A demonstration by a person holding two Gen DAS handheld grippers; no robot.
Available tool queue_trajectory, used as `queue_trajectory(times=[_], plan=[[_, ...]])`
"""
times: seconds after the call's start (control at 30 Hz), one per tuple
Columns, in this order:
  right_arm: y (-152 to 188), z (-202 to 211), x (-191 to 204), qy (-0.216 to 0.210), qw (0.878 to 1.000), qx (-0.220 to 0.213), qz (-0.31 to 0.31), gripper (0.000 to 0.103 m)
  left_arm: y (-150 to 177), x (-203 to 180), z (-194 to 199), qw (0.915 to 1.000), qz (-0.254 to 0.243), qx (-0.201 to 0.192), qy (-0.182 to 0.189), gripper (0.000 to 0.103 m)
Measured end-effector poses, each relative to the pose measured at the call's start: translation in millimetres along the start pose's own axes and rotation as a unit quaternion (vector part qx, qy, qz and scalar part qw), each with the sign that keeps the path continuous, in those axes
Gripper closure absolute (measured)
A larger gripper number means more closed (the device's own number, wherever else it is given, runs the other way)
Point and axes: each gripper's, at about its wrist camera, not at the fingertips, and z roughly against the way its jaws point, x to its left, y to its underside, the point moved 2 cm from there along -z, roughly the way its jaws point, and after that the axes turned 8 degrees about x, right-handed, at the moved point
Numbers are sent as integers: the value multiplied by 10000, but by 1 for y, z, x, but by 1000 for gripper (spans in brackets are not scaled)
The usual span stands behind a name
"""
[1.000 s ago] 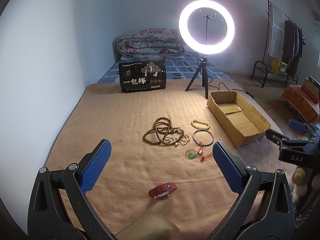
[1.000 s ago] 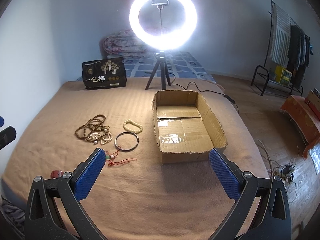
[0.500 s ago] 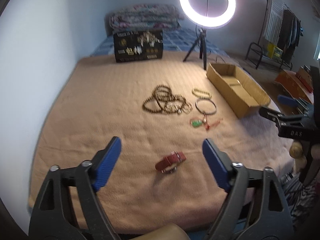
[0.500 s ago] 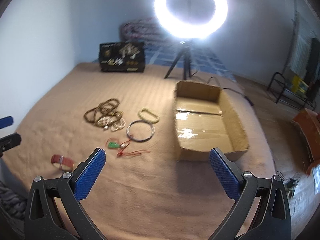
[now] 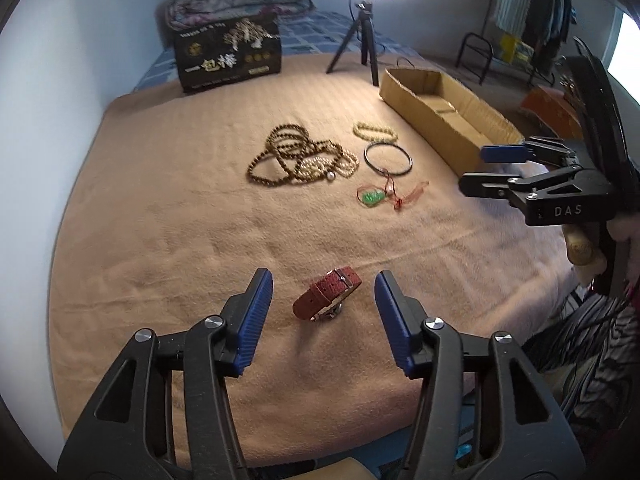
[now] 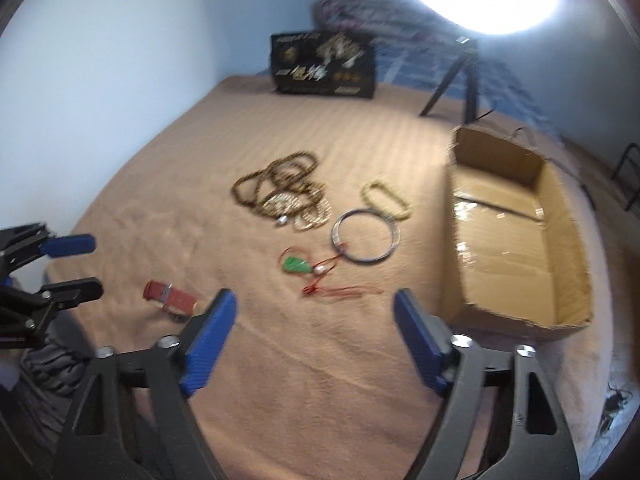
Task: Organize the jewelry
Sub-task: 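Close left tool on red watch strap while right tool grips jade pendant string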
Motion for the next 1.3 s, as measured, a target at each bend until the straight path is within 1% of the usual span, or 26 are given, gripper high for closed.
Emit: queue_trajectory(times=[0.03,0.07,0.17,0.2,0.27,0.37,0.4,0.5,0.57,0.67,0.83,1.03,1.1,1.23,1.3], plan=[[0,-6,2,-56,9999,80,88,34,0,0,-4,10000,-66,69,12,49],[0,-11,5,-107,9997,162,178,37,-1,0,-7,9998,-120,126,25,53],[0,-29,8,-205,9982,426,369,52,-2,-1,-18,9993,-251,255,118,54],[0,-33,7,-219,9979,481,387,54,-2,0,-21,9991,-264,304,166,54],[-3,-40,6,-217,9973,568,417,56,-2,-3,-27,9985,-355,374,208,54],[-7,-49,2,-159,9965,679,451,62,-2,-8,-34,9973,-545,448,217,54],[-8,-51,1,-162,9962,713,465,65,-2,-9,-37,9969,-597,467,231,56],[-11,-60,0,-167,9954,809,492,66,-4,-10,-46,9953,-764,553,237,57],[-11,-64,0,-184,9950,850,489,66,-6,-9,-52,9947,-787,616,255,57],[-12,-65,0,-204,9946,890,491,67,-9,-6,-59,9935,-840,705,316,57],[-15,-69,1,-187,9942,926,507,67,-11,-8,-71,9903,-1079,796,371,57],[-16,-77,-1,-130,9939,997,462,67,-14,-5,-82,9891,-988,945,547,58],[-17,-80,-2,-90,9938,1010,457,67,-14,-6,-84,9885,-1000,973,581,64],[-20,-88,-4,-1,9937,1030,440,68,-14,-8,-87,9878,-967,1015,681,68],[-22,-92,-6,12,9934,1070,408,73,-14,-8,-88,9873,-941,1045,735,74]])
